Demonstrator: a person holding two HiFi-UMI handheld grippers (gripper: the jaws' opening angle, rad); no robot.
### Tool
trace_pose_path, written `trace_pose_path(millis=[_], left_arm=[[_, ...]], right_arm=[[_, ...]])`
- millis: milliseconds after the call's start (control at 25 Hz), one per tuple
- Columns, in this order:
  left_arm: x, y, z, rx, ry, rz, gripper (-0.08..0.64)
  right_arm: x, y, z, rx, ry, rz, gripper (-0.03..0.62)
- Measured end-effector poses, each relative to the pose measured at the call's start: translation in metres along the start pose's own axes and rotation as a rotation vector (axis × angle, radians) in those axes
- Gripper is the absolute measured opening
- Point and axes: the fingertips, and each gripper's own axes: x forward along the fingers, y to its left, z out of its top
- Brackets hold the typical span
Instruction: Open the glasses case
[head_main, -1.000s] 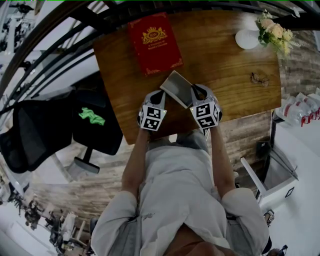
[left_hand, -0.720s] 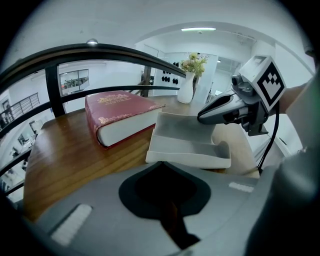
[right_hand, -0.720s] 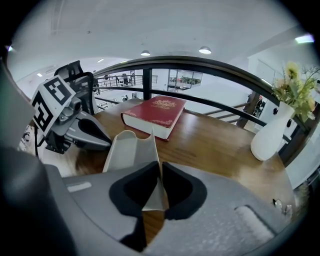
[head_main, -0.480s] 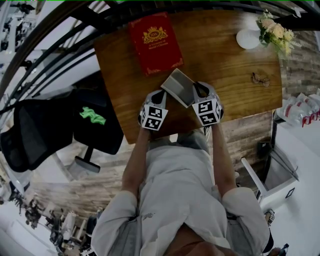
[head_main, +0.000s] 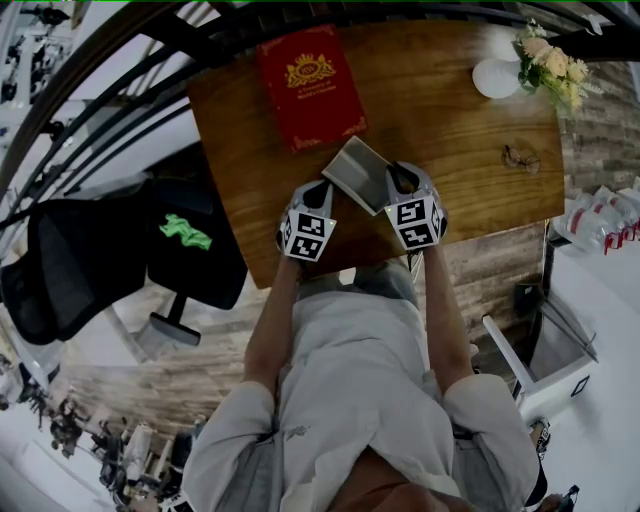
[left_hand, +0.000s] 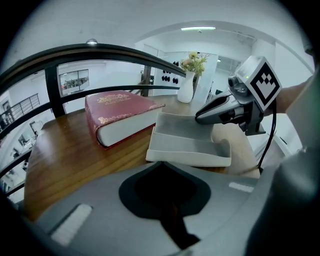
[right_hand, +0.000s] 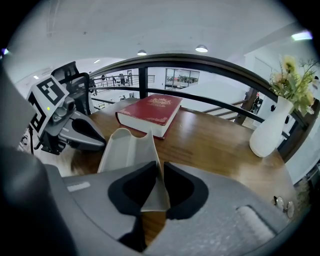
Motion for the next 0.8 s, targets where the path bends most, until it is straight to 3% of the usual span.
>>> trace_pose_path(millis=[480, 800], left_arm=[[-0.013, 0.005, 0.011, -0.022, -0.039, -0.004, 0.020], [-0.049, 0.015, 0.061, 0.012, -0.203, 0.022, 0.020]], right_arm=[[-0.019, 0.009, 0.018, -0.022, -0.055, -0.002, 0.075], [-0.055, 0.012, 0.056, 0.019, -0.206, -0.035, 0.053]])
